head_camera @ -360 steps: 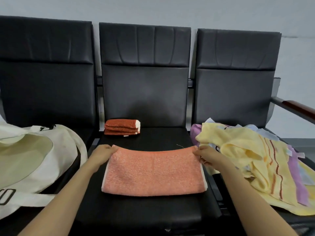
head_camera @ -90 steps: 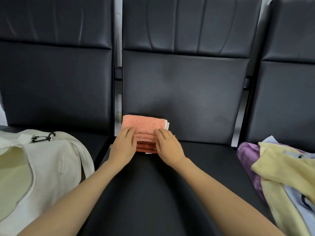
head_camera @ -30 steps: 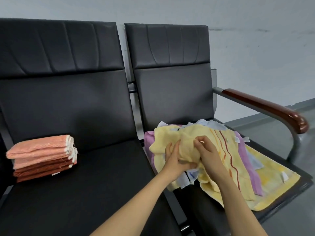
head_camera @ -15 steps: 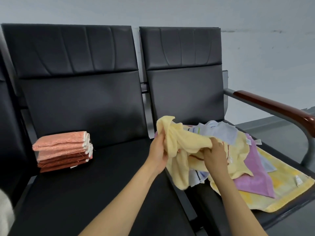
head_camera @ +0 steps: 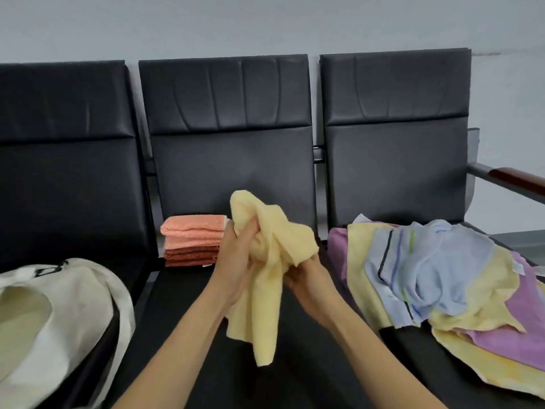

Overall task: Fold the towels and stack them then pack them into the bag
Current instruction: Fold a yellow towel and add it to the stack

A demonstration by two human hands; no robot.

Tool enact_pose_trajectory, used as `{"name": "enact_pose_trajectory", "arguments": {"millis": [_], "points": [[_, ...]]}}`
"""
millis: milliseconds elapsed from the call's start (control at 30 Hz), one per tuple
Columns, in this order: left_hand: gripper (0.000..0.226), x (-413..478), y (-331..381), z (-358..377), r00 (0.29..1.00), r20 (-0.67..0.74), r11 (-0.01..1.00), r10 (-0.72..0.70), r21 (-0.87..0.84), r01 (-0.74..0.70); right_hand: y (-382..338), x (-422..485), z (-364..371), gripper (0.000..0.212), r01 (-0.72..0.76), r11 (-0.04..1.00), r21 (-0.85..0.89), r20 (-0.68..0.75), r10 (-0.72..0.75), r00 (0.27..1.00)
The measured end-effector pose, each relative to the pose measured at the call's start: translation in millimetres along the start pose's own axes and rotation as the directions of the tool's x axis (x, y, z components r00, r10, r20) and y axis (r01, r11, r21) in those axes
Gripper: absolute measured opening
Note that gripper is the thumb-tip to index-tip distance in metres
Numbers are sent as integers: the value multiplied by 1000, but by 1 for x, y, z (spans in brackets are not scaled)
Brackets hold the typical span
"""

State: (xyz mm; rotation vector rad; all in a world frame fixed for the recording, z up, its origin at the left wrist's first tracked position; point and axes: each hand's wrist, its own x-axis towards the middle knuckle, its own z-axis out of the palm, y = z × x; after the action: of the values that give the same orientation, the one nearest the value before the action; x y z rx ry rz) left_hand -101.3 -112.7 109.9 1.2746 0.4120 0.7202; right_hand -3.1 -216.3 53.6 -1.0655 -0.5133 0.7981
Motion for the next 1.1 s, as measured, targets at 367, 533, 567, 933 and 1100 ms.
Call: {"name": "enact_pose_trajectory", "arguments": {"millis": [367, 533, 567, 933, 1100], "points": [[38, -7, -71, -73, 923, 67, 777, -379, 564, 278, 31, 17, -30, 40, -281, 809, -517, -481, -3, 877], [52, -10, -87, -85, 861, 8, 405, -508, 885, 230, 49, 19, -24, 42, -227, 280, -933, -215, 75, 974], [59, -11, -90, -84, 854, 8, 340, -520, 919, 199, 54, 18, -23, 48, -208, 152, -966, -196, 86, 977], [68, -5, -122, -98, 950, 82, 376, -300, 926, 39, 69, 24, -40, 28, -219, 63, -974, -222, -44, 974], [61, -1, -122, -96, 991, 45, 533, -130, 845, 32, 48, 20, -26, 9, -11, 598, -801, -176, -219, 960]]}}
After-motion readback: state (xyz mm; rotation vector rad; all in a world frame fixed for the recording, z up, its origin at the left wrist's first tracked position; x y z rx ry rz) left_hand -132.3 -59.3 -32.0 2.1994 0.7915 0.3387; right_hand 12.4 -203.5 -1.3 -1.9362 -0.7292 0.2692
